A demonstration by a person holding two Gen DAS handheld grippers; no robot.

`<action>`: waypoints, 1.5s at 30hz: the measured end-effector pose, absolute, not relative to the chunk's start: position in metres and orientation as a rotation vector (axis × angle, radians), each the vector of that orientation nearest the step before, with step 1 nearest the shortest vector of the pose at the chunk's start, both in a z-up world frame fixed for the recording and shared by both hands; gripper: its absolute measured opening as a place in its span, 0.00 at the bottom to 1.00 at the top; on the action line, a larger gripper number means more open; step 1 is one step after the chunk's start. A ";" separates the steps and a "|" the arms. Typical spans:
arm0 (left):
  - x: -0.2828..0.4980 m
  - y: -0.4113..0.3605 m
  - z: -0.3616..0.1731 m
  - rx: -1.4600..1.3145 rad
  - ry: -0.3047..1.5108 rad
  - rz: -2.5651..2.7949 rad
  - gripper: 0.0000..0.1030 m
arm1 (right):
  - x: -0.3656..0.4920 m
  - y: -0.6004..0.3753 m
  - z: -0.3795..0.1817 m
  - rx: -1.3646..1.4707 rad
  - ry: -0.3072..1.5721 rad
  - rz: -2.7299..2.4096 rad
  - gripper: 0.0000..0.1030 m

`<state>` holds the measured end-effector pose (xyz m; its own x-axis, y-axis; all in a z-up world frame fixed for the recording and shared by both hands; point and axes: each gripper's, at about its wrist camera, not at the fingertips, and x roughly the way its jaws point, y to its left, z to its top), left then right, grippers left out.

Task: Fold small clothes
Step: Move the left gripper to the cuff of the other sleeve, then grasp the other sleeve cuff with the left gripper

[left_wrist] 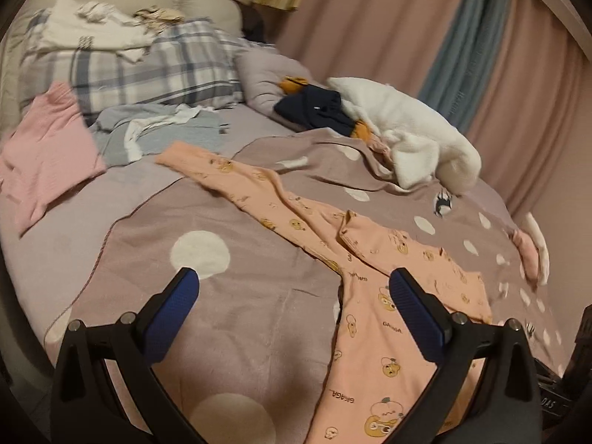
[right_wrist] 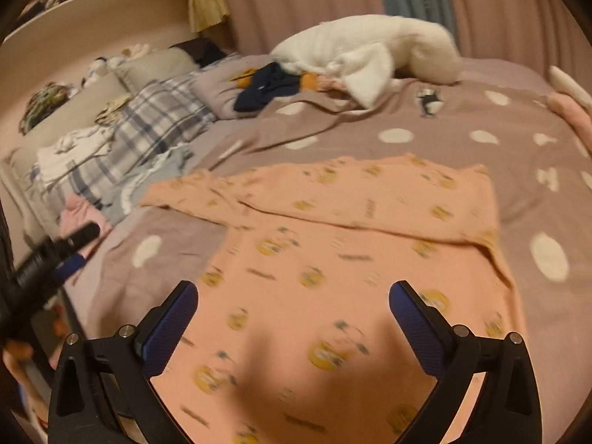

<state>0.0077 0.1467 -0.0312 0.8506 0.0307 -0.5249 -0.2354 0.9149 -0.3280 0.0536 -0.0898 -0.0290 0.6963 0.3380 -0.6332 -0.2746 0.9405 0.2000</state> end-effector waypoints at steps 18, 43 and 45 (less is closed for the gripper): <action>0.068 0.241 -0.058 -0.642 0.550 0.051 1.00 | 0.074 -0.110 -0.066 0.136 0.818 0.281 0.99; 0.192 0.407 -0.122 -1.050 0.569 0.191 0.65 | 0.096 -0.098 -0.089 -0.015 0.856 0.246 0.99; 0.195 0.415 -0.127 -1.074 0.564 0.226 0.53 | 0.097 -0.098 -0.091 -0.016 0.864 0.248 0.99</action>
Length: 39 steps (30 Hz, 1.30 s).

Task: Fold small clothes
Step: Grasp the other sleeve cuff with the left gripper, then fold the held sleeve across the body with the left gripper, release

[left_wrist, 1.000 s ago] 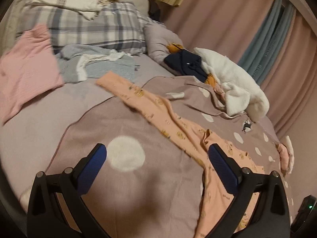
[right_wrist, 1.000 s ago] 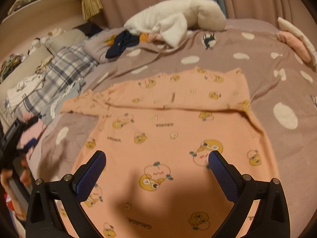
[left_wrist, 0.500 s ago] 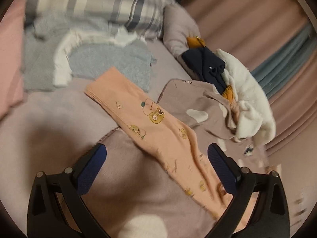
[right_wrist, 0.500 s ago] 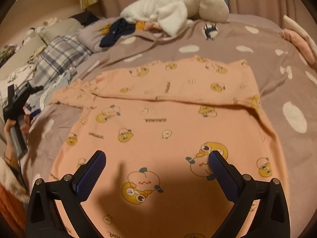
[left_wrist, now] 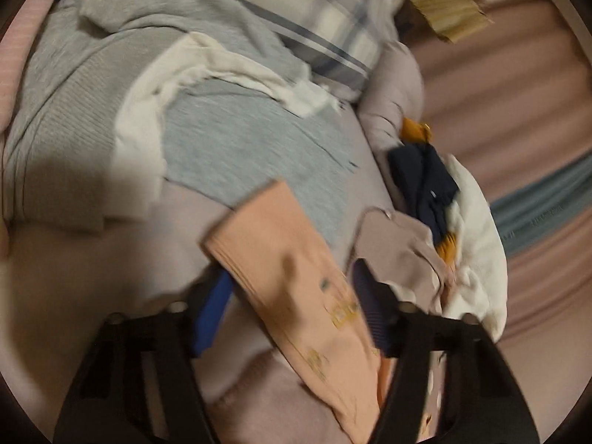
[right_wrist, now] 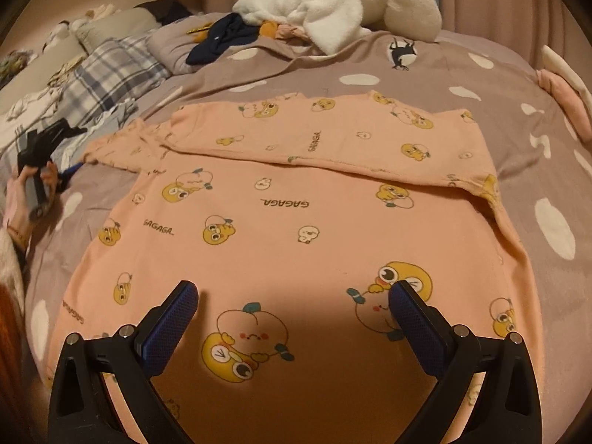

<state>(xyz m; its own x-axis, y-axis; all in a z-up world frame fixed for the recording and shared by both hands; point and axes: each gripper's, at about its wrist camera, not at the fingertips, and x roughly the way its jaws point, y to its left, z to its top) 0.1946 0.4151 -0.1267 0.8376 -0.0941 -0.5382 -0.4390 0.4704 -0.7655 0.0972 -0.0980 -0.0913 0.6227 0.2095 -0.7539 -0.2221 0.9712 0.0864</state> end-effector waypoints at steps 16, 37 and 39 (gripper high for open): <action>0.200 0.406 -0.109 -0.916 0.580 0.389 0.06 | 0.099 -0.098 -0.095 0.008 0.862 0.269 1.00; 0.212 0.177 -0.003 -0.535 0.538 0.155 0.05 | 0.044 -0.161 -0.038 -0.030 0.712 0.171 1.00; 0.216 0.146 -0.003 -0.526 0.552 0.116 0.05 | 0.044 -0.173 -0.038 -0.024 0.714 0.160 1.00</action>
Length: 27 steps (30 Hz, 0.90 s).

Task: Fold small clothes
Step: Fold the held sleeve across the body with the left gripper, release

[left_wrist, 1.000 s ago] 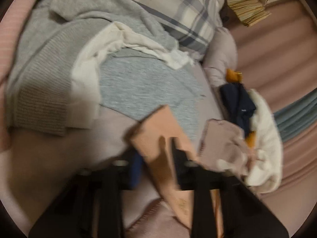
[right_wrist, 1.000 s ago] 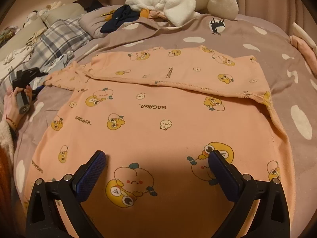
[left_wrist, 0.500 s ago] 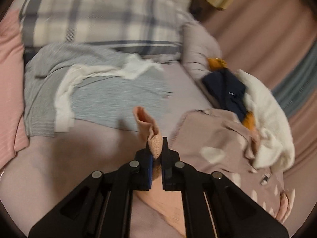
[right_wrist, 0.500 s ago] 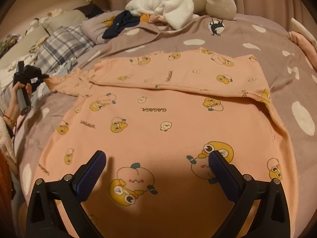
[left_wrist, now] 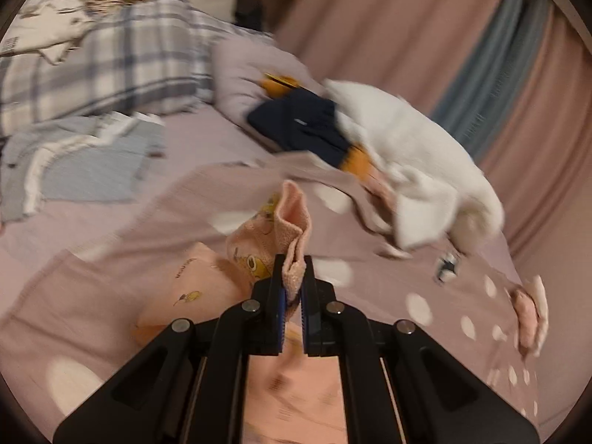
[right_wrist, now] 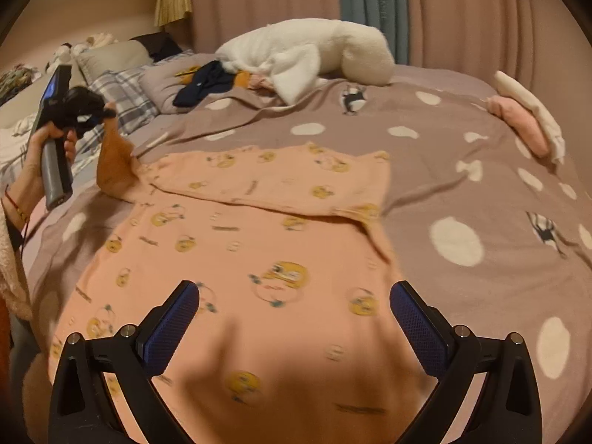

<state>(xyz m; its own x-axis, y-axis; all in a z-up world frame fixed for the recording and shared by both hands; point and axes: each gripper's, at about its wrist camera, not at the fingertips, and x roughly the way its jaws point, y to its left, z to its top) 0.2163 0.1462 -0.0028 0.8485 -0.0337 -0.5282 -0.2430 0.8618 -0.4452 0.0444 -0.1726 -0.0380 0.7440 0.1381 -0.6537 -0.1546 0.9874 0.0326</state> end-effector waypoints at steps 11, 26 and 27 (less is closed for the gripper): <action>0.227 -0.010 -0.023 -0.498 0.633 -0.116 0.05 | 0.036 -0.229 -0.034 0.138 0.712 0.107 1.00; 0.236 -0.141 -0.074 -0.541 0.854 -0.293 0.05 | 0.022 -0.269 -0.033 0.225 0.701 0.122 1.00; 0.235 -0.145 -0.075 -0.538 0.859 -0.289 0.05 | 0.021 -0.271 -0.032 0.233 0.699 0.124 1.00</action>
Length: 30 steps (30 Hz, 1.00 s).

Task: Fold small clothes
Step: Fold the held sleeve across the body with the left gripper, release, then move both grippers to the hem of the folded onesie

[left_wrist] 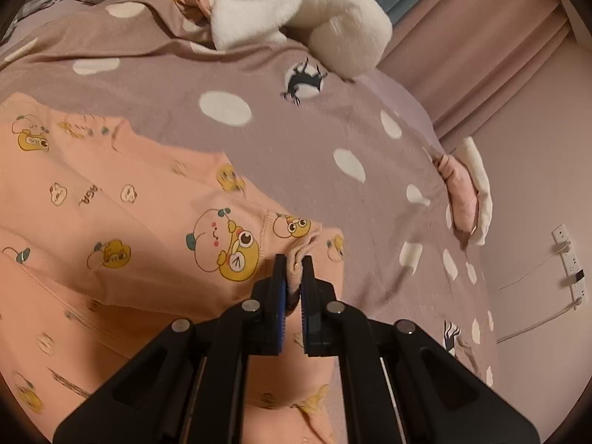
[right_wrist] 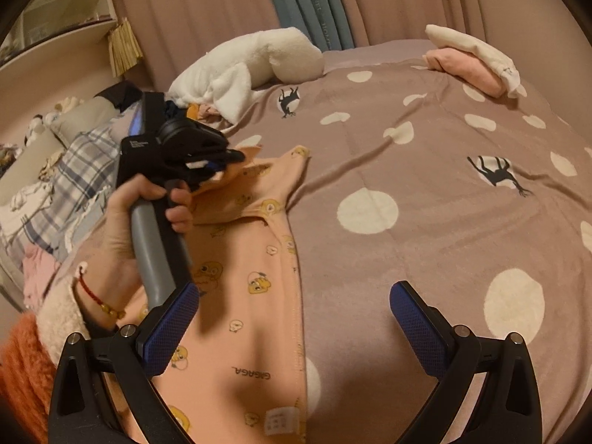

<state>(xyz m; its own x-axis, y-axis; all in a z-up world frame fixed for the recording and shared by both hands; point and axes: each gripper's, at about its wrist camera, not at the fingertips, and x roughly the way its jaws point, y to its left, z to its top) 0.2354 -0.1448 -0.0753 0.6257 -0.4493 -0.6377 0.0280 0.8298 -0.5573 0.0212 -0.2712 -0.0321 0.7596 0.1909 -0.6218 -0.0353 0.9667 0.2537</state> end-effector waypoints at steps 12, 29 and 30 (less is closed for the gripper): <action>0.224 -0.190 -0.081 -0.526 0.985 -0.491 0.11 | 0.016 -0.286 -0.036 0.270 0.721 0.149 1.00; 0.094 -0.062 -0.017 -0.214 0.777 -0.167 0.99 | 0.005 -0.266 -0.021 0.198 0.696 0.205 1.00; 0.080 -0.051 -0.015 -0.197 0.759 -0.151 0.99 | 0.004 -0.264 -0.020 0.192 0.691 0.206 1.00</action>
<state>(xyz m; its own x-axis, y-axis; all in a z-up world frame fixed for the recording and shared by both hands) 0.0799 -0.0511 -0.0145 0.7161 -0.2066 -0.6667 0.0648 0.9708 -0.2312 0.0036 -0.2641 -0.0197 0.7521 0.2508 -0.6094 -0.1243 0.9621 0.2426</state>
